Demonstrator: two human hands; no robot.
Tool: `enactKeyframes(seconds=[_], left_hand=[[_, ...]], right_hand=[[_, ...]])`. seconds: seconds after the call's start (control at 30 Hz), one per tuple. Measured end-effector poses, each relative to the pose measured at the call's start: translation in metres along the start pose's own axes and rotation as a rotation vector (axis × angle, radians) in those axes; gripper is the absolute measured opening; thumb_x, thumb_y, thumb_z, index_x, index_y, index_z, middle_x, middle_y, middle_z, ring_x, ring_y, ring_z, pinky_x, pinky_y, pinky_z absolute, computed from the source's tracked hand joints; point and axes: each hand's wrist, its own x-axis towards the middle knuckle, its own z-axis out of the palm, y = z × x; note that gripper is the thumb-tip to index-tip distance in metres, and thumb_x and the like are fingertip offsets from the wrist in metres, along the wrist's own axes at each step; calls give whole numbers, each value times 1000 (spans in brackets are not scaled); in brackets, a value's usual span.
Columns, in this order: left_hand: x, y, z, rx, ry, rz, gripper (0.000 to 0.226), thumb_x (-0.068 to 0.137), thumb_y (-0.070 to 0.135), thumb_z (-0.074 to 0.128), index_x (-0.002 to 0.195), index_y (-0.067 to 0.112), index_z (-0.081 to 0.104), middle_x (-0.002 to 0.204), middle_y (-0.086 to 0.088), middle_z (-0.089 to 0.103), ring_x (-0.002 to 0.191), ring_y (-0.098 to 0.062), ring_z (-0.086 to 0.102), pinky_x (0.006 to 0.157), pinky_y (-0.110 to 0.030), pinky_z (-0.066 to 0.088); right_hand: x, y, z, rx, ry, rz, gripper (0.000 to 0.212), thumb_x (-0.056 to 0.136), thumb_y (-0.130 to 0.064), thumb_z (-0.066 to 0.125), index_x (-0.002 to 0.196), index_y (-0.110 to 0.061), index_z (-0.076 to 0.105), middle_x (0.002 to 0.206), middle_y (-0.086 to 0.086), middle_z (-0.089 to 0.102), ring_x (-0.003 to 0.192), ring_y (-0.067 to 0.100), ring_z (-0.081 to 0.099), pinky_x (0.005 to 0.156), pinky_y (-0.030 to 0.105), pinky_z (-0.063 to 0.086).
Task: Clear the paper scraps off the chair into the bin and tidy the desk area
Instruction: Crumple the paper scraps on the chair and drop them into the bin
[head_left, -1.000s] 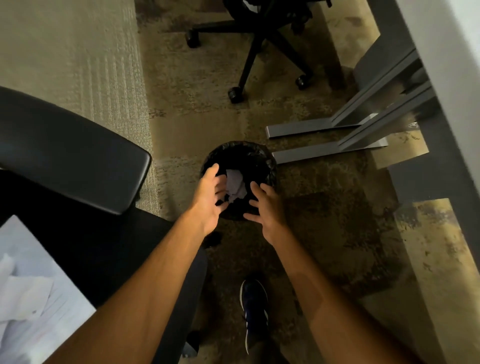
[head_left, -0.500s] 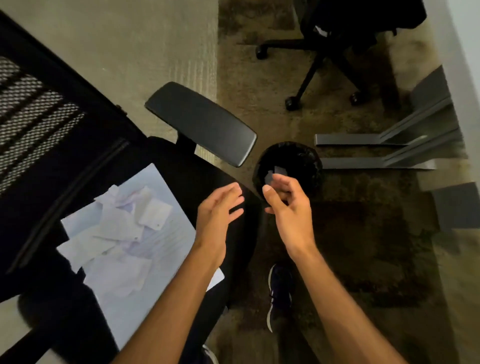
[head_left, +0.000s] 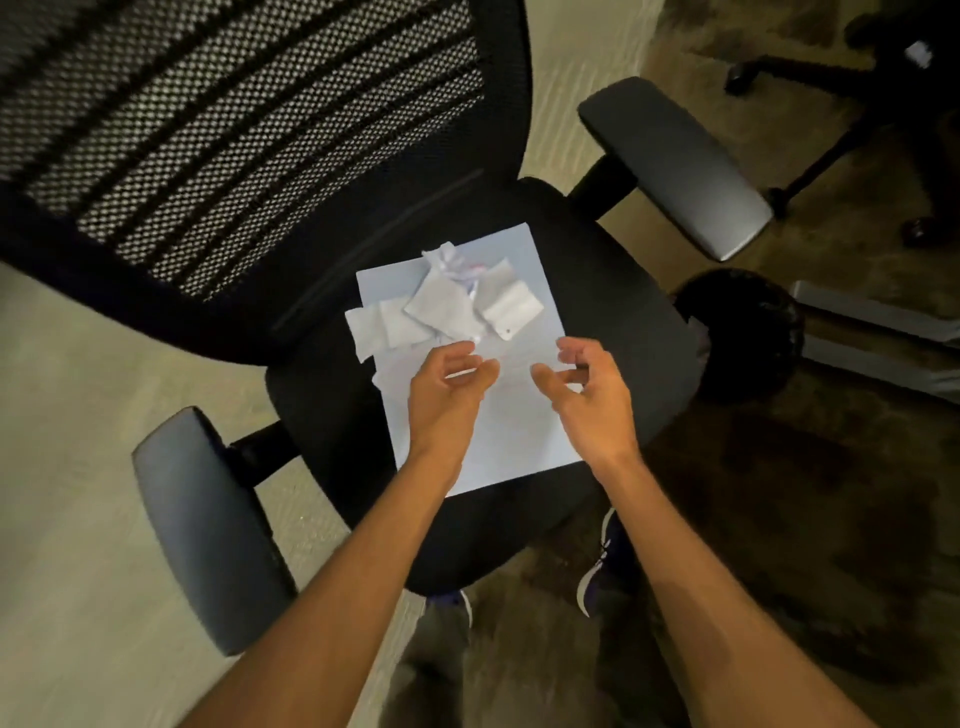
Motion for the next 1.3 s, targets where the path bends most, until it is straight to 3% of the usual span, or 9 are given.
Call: enactKeyframes(seconds=[0.17,0.37,0.5,0.67,0.77,0.93,1.07,1.2,1.3], left_hand=[[16,-36,-41,108,221,-46,58,80,22,85,129,20,56,126,-3,63,97,-9,64,70,-10,45],[53,-51,-62,574,271,118,77,78,33,84,144,14,49,147,-10,48,134,-30,46,109,-44,44],[62,-57,-62,897,156,200,81,84,46,76,151,14,43,162,-9,34,145,-31,35,116,-48,34],[47,-68,-54,869,74,215,82,90,45,70,156,13,33,168,-12,22,155,-31,20,123,-46,25],[37,-71,-53,813,76,287,80,89,32,76,154,8,37,162,-15,36,149,-32,35,118,-46,37],[34,-69,-53,801,9,335,79,90,21,75,156,9,32,163,-12,30,135,-29,52,103,-33,49],[38,-63,-60,663,-30,347,61,84,8,79,138,8,51,142,-7,43,114,-23,65,89,-21,52],[38,-56,-65,658,-115,404,47,84,13,80,128,8,63,139,-4,47,109,-15,63,94,-21,50],[38,-50,-69,566,-159,399,39,88,10,75,125,2,67,136,-8,55,109,-17,66,99,-31,55]], right_hand=[[8,8,41,-184,-118,-4,57,85,-36,80,134,-22,53,132,4,55,100,15,62,72,10,46],[21,12,82,-251,-123,33,66,84,-39,80,137,-17,48,131,9,56,115,27,62,86,28,49],[24,8,104,-271,-79,66,70,82,-49,78,136,-13,49,129,7,58,114,27,62,86,32,50],[20,0,119,-288,-75,96,67,85,-49,74,135,-11,50,127,7,59,113,27,61,89,37,53],[19,-3,124,-319,-120,101,58,87,-42,74,132,-12,53,125,7,62,110,27,64,78,31,47],[18,-5,126,-355,-180,110,37,92,-21,70,126,-12,58,118,2,66,96,19,65,73,26,51],[23,-11,118,12,-191,324,21,89,-15,57,101,-4,70,101,13,74,88,34,73,71,46,65],[20,-20,115,179,-292,390,29,88,-46,69,93,-18,70,87,5,73,83,26,72,59,32,63],[18,-24,117,158,-293,335,23,84,-27,74,102,-13,73,97,13,76,88,32,75,68,37,64]])
